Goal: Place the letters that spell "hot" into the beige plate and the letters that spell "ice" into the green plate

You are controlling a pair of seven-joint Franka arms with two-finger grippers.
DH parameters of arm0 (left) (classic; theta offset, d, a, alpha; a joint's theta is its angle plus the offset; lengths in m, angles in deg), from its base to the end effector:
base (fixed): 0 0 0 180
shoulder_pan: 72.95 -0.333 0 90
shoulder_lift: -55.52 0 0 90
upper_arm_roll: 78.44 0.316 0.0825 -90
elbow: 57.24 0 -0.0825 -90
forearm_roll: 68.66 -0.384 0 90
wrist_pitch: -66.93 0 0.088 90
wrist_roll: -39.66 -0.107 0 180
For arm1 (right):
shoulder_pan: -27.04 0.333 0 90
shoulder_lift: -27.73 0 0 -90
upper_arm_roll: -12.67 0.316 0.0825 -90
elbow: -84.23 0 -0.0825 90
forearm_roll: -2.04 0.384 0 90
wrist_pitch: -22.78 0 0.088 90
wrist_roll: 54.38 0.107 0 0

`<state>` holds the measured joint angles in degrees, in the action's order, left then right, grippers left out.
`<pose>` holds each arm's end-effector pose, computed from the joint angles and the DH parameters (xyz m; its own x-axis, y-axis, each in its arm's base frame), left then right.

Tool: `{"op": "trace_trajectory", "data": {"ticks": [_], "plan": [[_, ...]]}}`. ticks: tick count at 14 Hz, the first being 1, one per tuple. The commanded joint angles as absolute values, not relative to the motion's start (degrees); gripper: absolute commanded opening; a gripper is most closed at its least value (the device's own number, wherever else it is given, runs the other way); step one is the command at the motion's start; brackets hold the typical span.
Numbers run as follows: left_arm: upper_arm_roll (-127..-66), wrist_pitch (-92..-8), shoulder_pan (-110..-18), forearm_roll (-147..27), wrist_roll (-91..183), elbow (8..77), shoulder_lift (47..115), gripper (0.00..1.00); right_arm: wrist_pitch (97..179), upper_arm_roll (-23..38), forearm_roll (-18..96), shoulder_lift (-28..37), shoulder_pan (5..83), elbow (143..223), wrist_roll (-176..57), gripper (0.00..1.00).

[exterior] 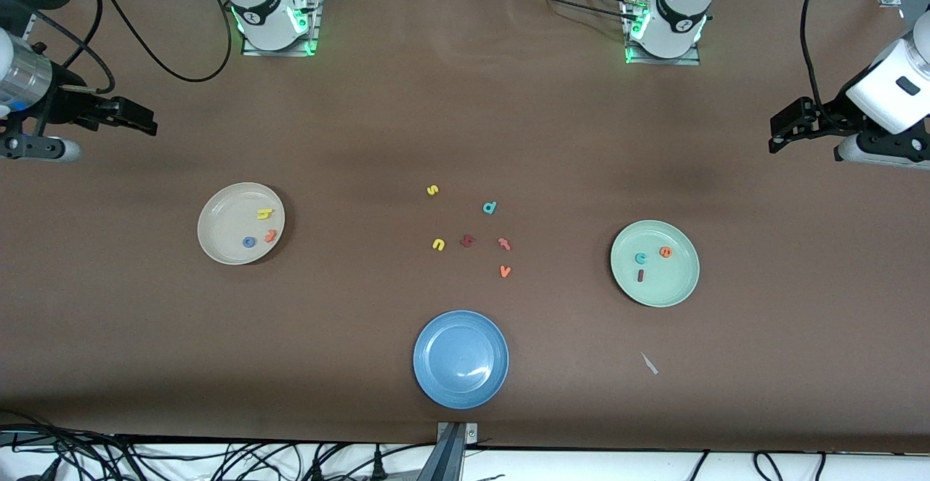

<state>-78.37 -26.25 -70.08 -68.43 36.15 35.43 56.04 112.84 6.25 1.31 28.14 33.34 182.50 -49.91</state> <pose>0.5607 -0.0278 0.6022 0.9940 -0.1097 0.0001 -0.1097 -0.9940 0.0040 0.5446 -0.0027 0.5608 0.9877 -0.0799 -0.1344 -0.0776 -0.9967 0.0224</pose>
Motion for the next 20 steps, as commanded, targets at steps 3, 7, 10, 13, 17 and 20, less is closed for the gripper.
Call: {"op": "trace_trajectory", "data": {"ticks": [3,7,10,13,17,20], "plan": [[-78.00,-24.74,-69.53,-69.28,35.62,33.90,56.49,1.00,117.51,5.12,0.72,26.77,34.24,180.12,-48.84,1.00],[-78.00,-24.65,-69.53,-69.28,35.71,33.90,56.49,1.00,119.46,5.11,0.72,26.77,34.33,180.30,-49.28,1.00],[-78.00,-24.65,-69.53,-69.28,35.71,33.90,56.49,1.00,118.76,5.29,0.28,26.77,34.42,180.12,-48.76,1.00],[-78.00,-24.65,-69.53,-69.28,35.71,33.90,56.49,1.00,119.46,5.29,0.72,26.59,34.42,179.86,-48.58,1.00],[-78.00,-24.65,-69.53,-69.28,35.71,33.90,56.49,1.00,119.46,5.11,0.72,26.15,34.51,179.77,-48.40,1.00],[-78.00,-24.56,-69.44,-69.28,35.71,33.90,56.49,1.00,119.20,5.03,0.90,25.89,34.07,179.77,-48.23,1.00]]}}
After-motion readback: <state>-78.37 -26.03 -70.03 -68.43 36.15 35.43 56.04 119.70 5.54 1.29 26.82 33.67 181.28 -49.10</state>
